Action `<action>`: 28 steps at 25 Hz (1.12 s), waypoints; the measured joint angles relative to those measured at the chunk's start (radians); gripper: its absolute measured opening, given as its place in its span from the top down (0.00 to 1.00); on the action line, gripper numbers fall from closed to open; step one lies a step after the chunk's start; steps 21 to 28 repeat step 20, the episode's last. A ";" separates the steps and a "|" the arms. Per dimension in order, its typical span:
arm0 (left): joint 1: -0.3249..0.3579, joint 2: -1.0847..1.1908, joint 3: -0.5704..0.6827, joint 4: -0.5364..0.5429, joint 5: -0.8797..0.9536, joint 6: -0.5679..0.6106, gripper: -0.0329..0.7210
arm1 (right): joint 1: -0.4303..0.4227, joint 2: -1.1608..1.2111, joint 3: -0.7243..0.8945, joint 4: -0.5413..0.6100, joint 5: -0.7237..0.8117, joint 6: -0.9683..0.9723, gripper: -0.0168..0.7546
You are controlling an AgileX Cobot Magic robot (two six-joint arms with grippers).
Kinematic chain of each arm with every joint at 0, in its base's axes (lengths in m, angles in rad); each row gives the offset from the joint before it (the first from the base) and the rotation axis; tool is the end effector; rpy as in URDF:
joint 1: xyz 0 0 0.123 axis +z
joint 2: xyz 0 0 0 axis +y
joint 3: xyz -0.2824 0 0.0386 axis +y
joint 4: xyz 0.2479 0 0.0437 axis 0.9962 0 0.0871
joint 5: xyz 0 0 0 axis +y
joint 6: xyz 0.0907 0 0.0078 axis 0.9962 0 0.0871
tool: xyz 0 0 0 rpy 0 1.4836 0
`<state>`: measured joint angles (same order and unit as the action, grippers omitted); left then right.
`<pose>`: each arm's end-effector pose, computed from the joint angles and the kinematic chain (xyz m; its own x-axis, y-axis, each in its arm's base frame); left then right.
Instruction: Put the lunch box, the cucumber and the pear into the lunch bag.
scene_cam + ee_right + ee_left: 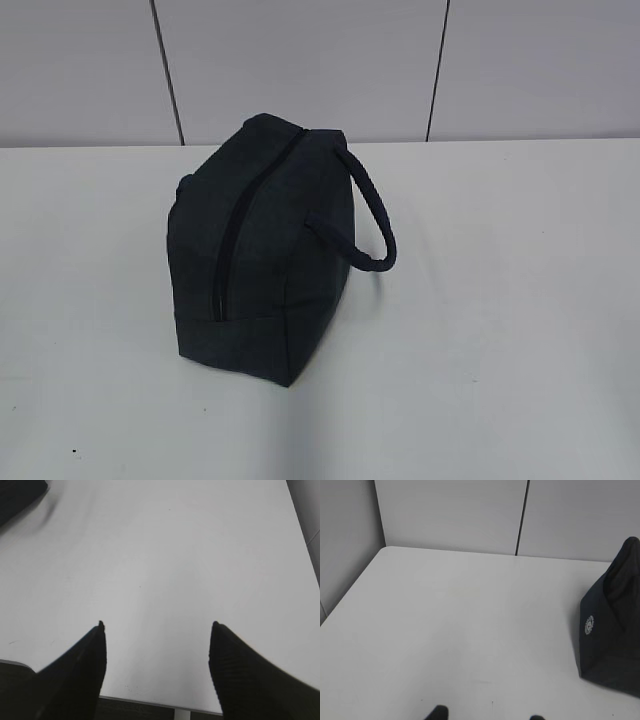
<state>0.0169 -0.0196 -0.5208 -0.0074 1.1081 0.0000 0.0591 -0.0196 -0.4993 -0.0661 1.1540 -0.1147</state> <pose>-0.0123 -0.0008 0.2789 -0.4621 -0.0111 -0.8868 -0.0126 0.9999 -0.0060 -0.0116 -0.0062 0.2696 -0.5131 -0.1714 -0.8411 -0.0806 0.9852 -0.1515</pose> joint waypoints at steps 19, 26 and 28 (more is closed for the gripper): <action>0.000 0.000 0.000 0.000 0.000 0.000 0.55 | 0.000 0.000 0.000 0.000 0.000 0.000 0.33; 0.000 0.000 0.000 0.000 0.000 0.000 0.55 | 0.000 0.000 0.000 0.000 0.000 0.000 0.33; 0.000 0.000 0.000 0.000 0.000 0.000 0.55 | 0.000 0.000 0.000 0.000 0.000 0.000 0.33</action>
